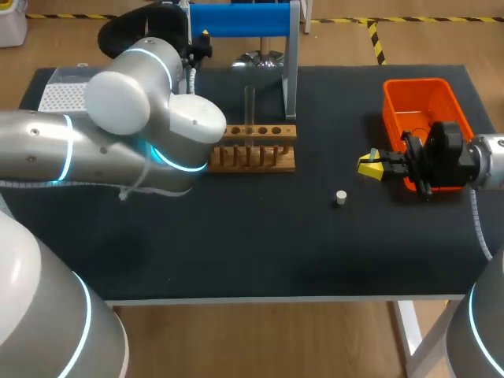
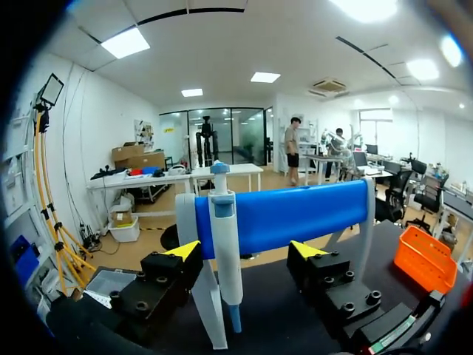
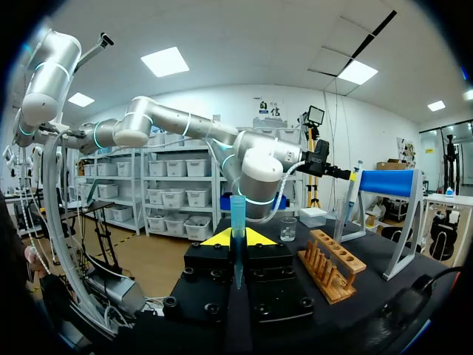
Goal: Invert the test tube, pick up the pipette, mount the tip to pipette, aspirate from beaker and dispense into the tube, eject the tip, return the pipette, and cap with the stopper.
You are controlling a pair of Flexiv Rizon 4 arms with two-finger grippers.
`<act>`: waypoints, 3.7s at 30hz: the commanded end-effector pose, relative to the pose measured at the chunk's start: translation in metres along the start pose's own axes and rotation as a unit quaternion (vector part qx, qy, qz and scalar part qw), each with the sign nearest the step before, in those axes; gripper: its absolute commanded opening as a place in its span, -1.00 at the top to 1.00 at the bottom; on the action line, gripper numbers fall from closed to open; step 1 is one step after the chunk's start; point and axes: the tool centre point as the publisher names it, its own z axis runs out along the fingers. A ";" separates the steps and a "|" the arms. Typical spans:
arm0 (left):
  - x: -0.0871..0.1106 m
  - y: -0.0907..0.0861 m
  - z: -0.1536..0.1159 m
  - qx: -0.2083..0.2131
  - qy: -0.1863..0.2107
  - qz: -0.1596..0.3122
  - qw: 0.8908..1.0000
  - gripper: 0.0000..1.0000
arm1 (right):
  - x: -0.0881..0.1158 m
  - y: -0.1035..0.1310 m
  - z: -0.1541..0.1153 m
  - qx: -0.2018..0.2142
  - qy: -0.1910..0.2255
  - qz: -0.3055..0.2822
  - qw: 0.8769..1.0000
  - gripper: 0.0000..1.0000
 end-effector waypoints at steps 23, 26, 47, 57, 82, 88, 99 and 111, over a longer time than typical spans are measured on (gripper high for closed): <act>-0.010 -0.005 0.031 0.027 -0.023 0.007 0.999 -0.28 | 0.001 0.000 0.000 0.001 0.000 0.000 1.000 1.00; -0.012 -0.006 0.033 0.026 -0.024 0.006 0.999 -0.14 | 0.001 0.000 0.000 0.001 0.000 0.000 1.000 1.00; -0.023 -0.003 0.049 0.020 -0.032 0.000 0.999 0.07 | 0.001 0.000 0.000 0.001 0.000 0.000 1.000 1.00; -0.023 -0.004 0.052 0.021 -0.035 0.002 0.999 0.09 | 0.001 0.000 0.000 0.001 0.000 0.000 1.000 1.00; -0.016 -0.002 0.053 0.022 -0.050 -0.003 0.999 0.56 | 0.001 0.000 0.000 0.001 0.000 0.000 1.000 1.00; -0.016 -0.004 0.051 0.024 -0.052 -0.005 0.998 1.00 | 0.001 0.000 0.000 0.001 0.000 0.000 1.000 1.00; -0.019 -0.029 0.047 0.044 -0.057 0.005 0.997 1.00 | 0.001 0.000 0.000 0.001 0.000 0.000 1.000 1.00; -0.009 -0.043 0.029 0.035 -0.011 0.006 0.999 1.00 | 0.001 0.000 0.000 0.001 0.000 0.000 1.000 1.00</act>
